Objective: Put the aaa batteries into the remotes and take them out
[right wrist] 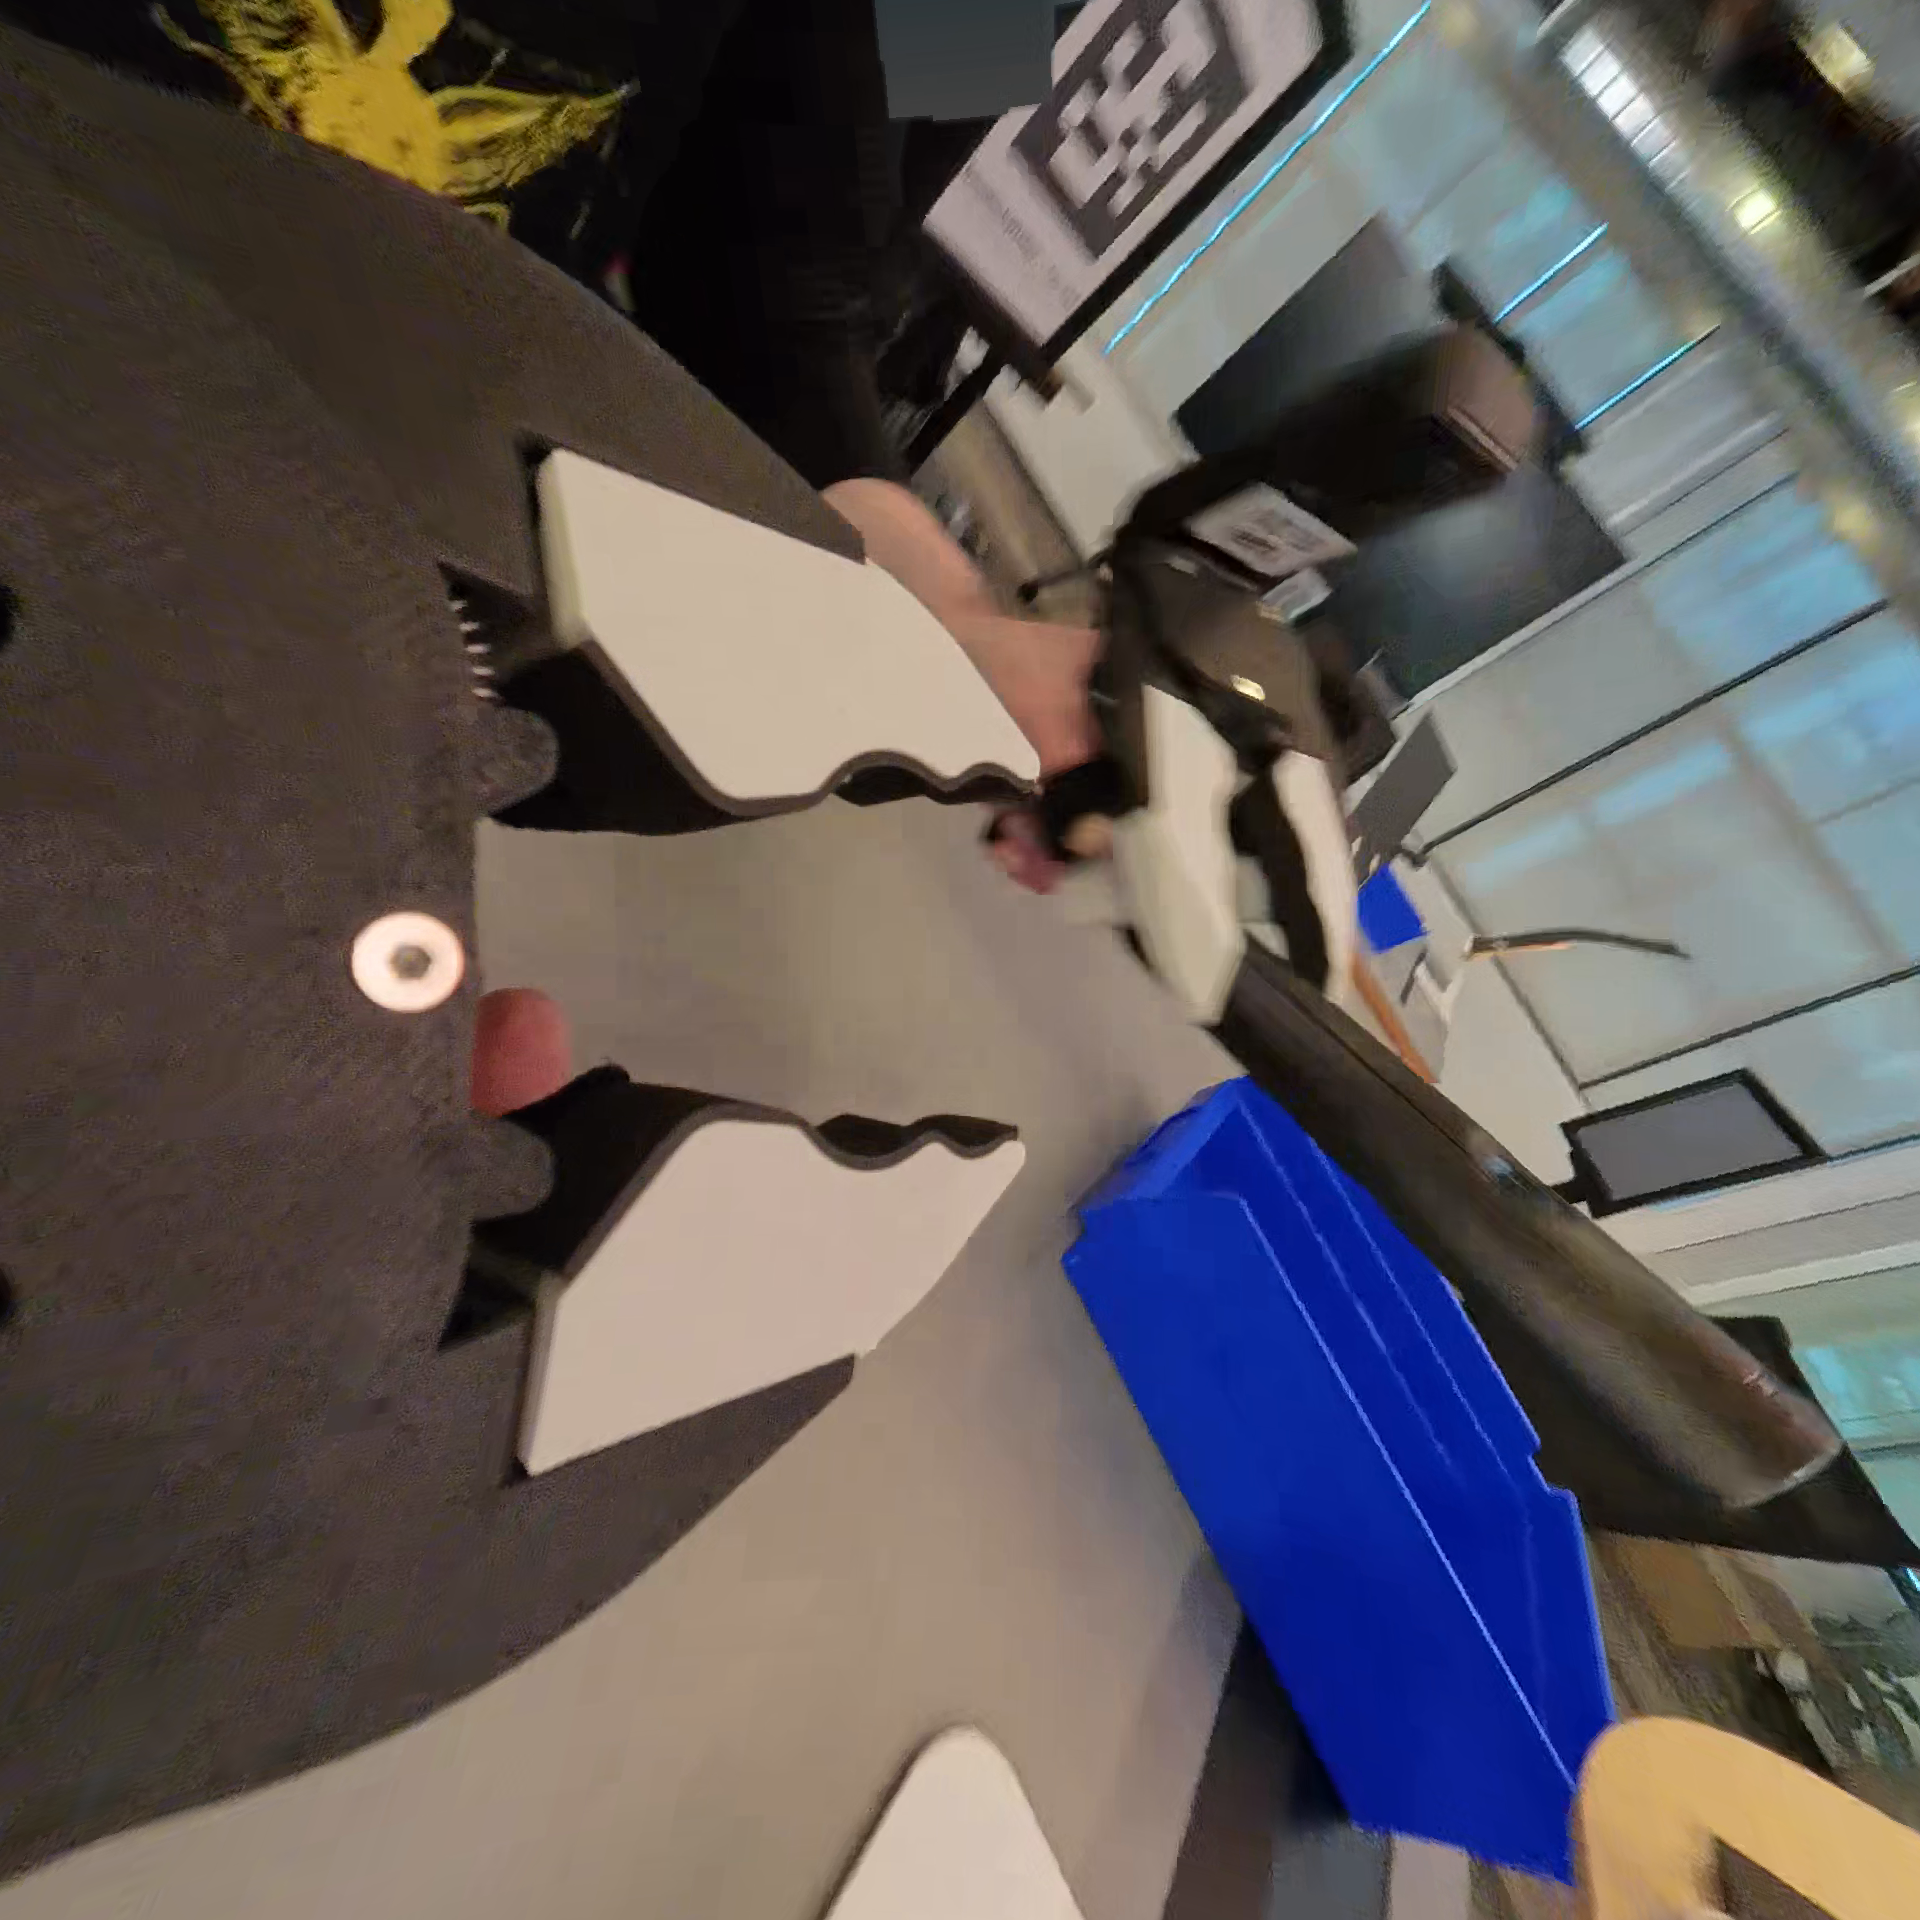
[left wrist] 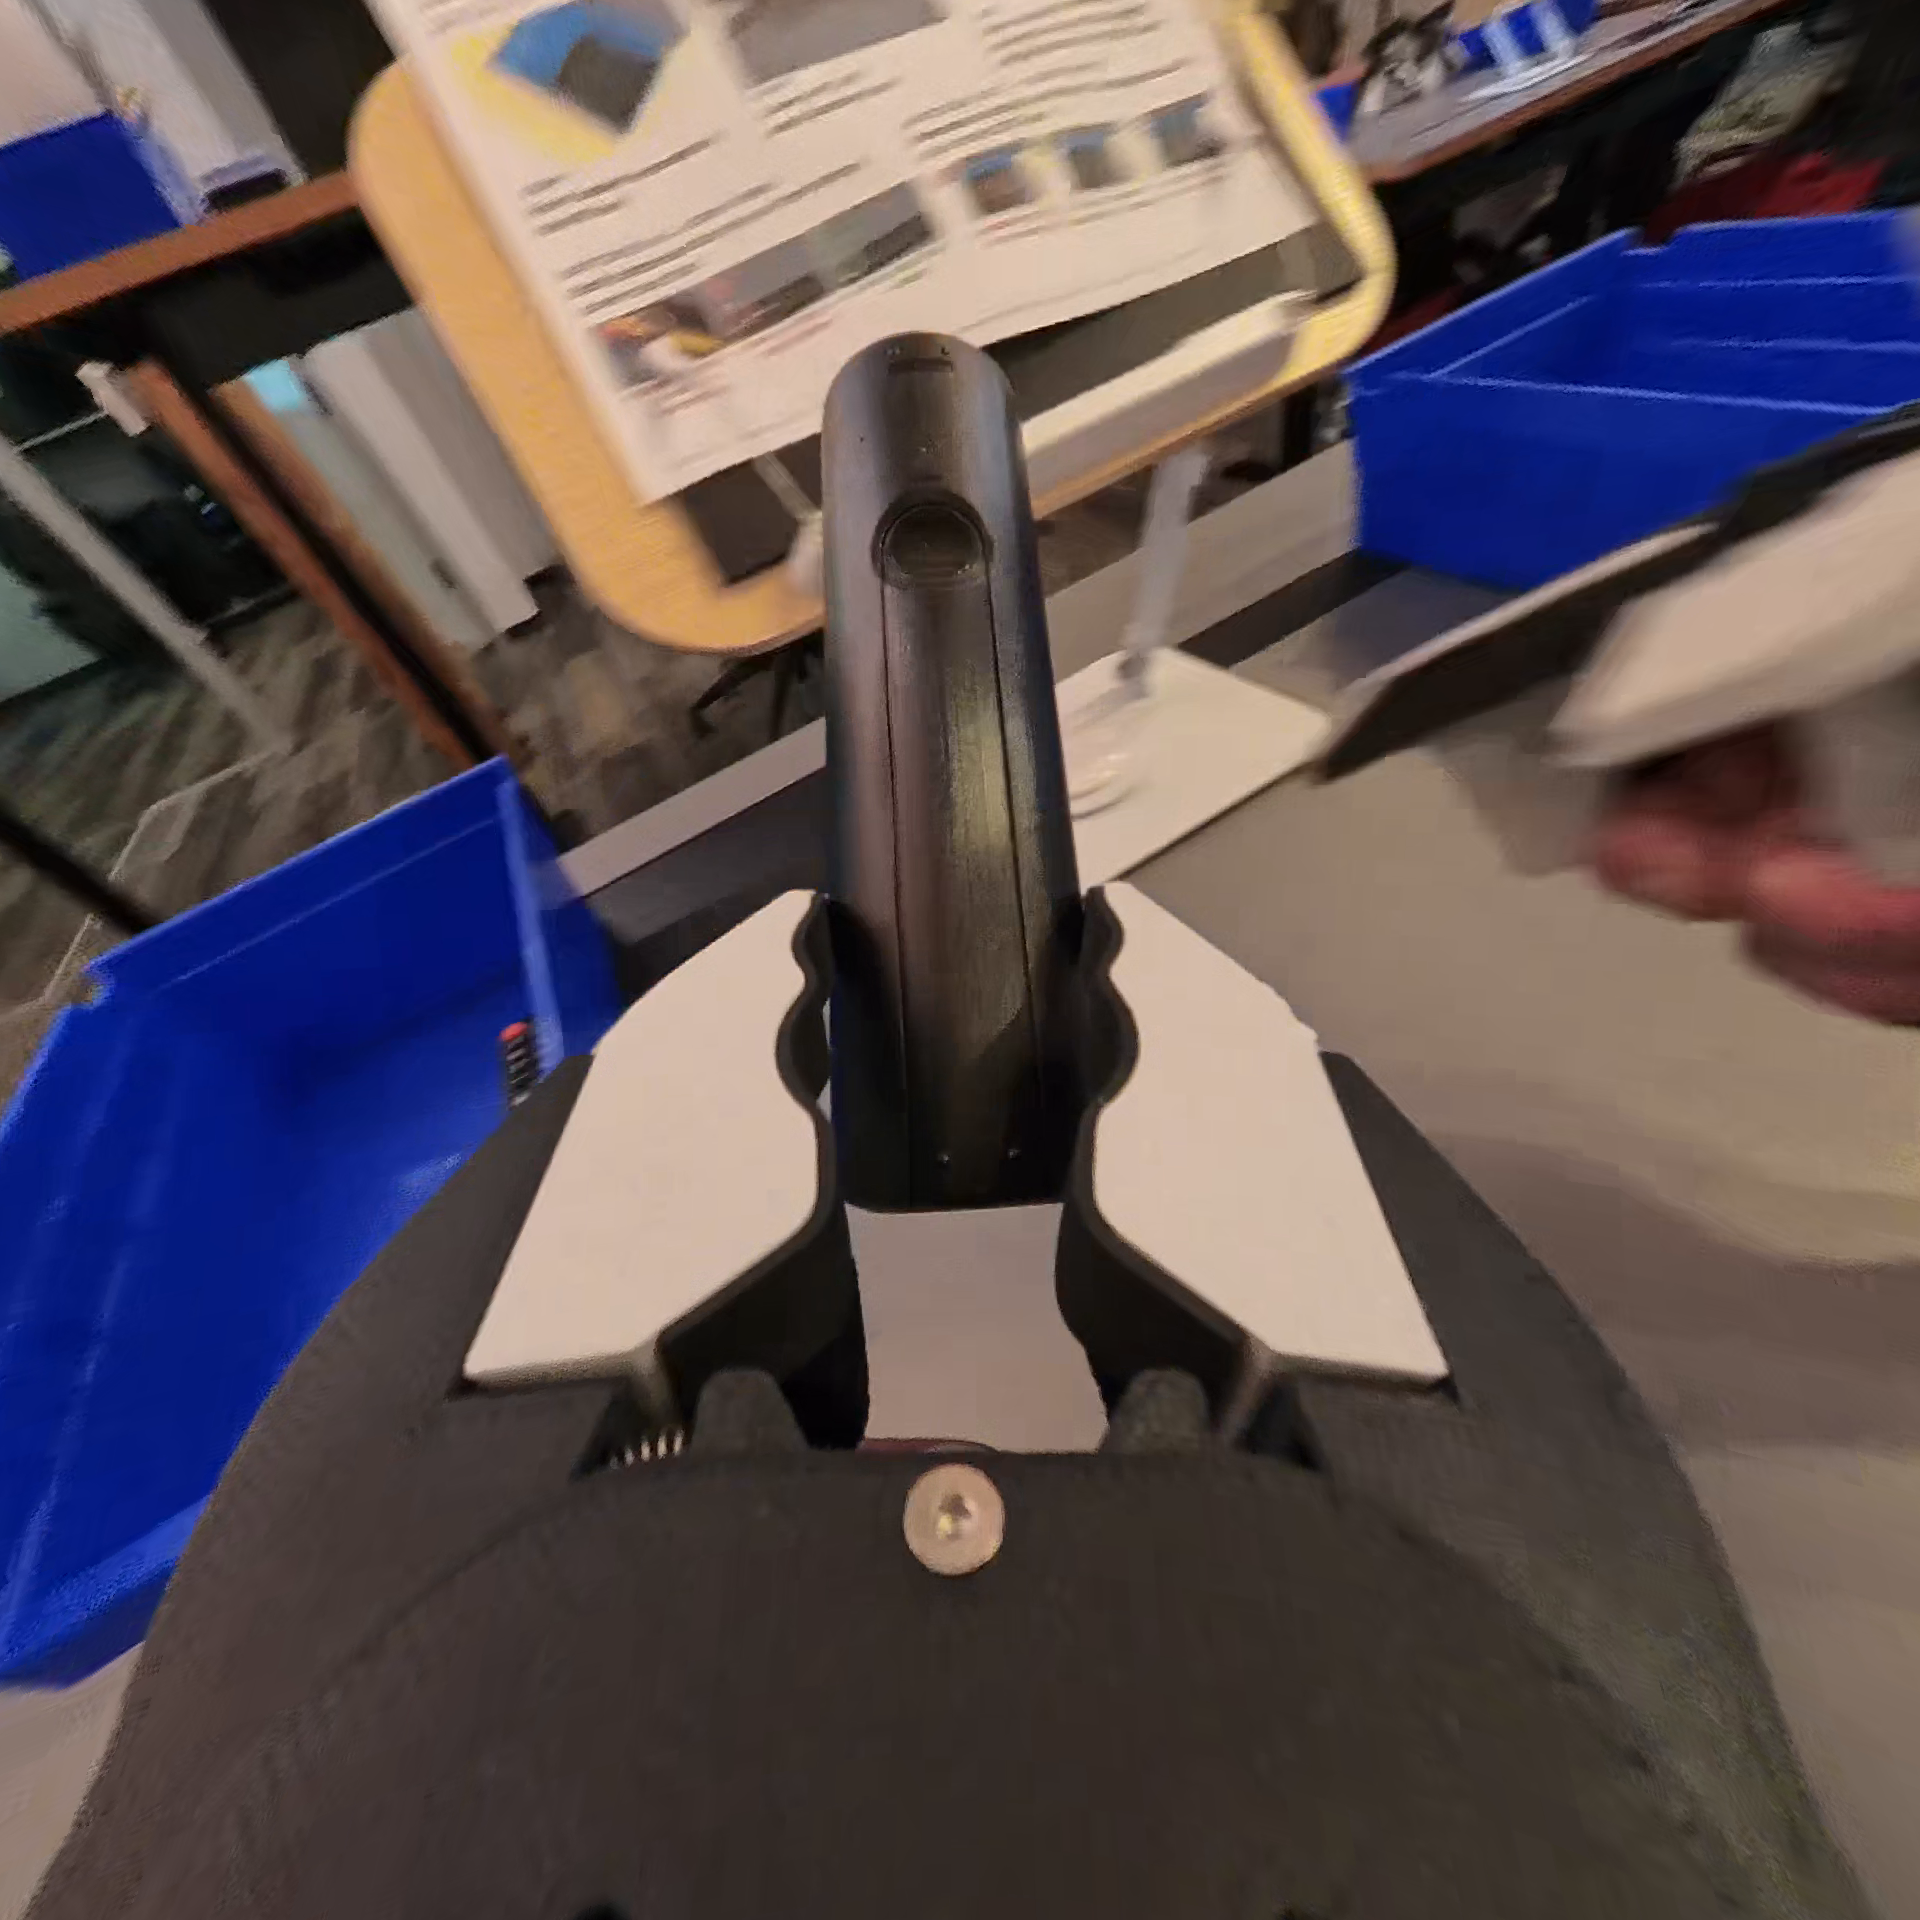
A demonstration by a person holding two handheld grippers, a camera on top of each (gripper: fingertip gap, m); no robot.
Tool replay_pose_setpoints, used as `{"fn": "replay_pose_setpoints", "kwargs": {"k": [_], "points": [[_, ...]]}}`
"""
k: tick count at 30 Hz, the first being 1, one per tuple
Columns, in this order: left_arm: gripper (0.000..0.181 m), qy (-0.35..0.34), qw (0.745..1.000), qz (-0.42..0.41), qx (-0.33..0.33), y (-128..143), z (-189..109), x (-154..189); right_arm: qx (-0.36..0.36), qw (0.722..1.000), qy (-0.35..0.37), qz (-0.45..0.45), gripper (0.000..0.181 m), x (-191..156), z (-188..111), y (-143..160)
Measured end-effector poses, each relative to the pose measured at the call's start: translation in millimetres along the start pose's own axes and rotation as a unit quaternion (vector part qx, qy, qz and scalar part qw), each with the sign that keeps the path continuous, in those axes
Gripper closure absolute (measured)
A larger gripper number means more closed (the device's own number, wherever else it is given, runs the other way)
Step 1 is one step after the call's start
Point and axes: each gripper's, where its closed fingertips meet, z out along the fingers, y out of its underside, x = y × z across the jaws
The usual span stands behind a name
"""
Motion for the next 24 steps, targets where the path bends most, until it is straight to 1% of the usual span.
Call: {"fn": "replay_pose_setpoints", "kwargs": {"k": [2, 5, 7, 8, 9, 10, 11, 12, 13, 14, 16, 17, 18, 19, 20, 21, 24], "points": [[0.135, 0.014, 0.999, 0.022, 0.022, -6, -2, 35, 0.020, 0.998, -0.034, 0.045, 0.123, 1, 13, 0], [0.135, 0.063, 0.997, 0.030, 0.028, -6, 0, 77, 0.052, 0.994, -0.057, 0.073, 0.125, 1, 16, -2], [0.135, 0.094, 0.995, 0.018, 0.035, -7, 1, 94, 0.052, 0.994, -0.064, 0.074, 0.138, -2, 12, 0], [0.135, 0.097, 0.995, 0.024, 0.029, -6, 2, 97, 0.046, 0.995, -0.064, 0.064, 0.152, -2, 9, 2], [0.136, 0.110, 0.993, 0.029, 0.031, -5, 1, 102, 0.037, 0.996, -0.067, 0.056, 0.153, -3, 5, 4], [0.140, 0.139, 0.989, 0.025, 0.045, -9, -4, 107, 0.025, 0.995, -0.079, 0.050, 0.154, -6, 0, 7], [0.137, 0.172, 0.983, 0.011, 0.069, -17, -12, 109, 0.011, 0.995, -0.094, 0.041, 0.156, -9, -6, 9], [0.128, 0.186, 0.979, -0.001, 0.088, -26, -19, 106, -0.010, 0.994, -0.103, 0.028, 0.156, -10, -11, 14], [0.130, 0.206, 0.974, -0.004, 0.098, -32, -24, 102, -0.044, 0.991, -0.123, 0.020, 0.156, -13, -16, 22], [0.129, 0.227, 0.970, -0.010, 0.091, -37, -26, 99, -0.087, 0.984, -0.153, 0.012, 0.156, -19, -21, 33], [0.116, 0.259, 0.962, -0.032, 0.076, -50, -22, 95, -0.157, 0.971, -0.179, -0.024, 0.156, -25, -28, 53], [0.112, 0.293, 0.952, -0.043, 0.072, -56, -21, 100, -0.196, 0.959, -0.203, -0.041, 0.156, -31, -30, 64], [0.104, 0.319, 0.944, -0.058, 0.058, -60, -18, 104, -0.226, 0.948, -0.216, -0.061, 0.156, -34, -31, 74], [0.095, 0.340, 0.937, -0.068, 0.043, -62, -14, 110, -0.251, 0.941, -0.214, -0.079, 0.156, -34, -30, 81], [0.093, 0.368, 0.926, -0.073, 0.026, -60, -11, 118, -0.276, 0.932, -0.218, -0.089, 0.156, -35, -29, 88], [0.096, 0.387, 0.919, -0.077, 0.011, -58, -8, 126, -0.292, 0.923, -0.229, -0.099, 0.156, -38, -28, 93], [0.132, 0.415, 0.906, -0.080, -0.032, -42, 2, 140, -0.307, 0.908, -0.258, -0.122, 0.156, -45, -24, 100]]}}
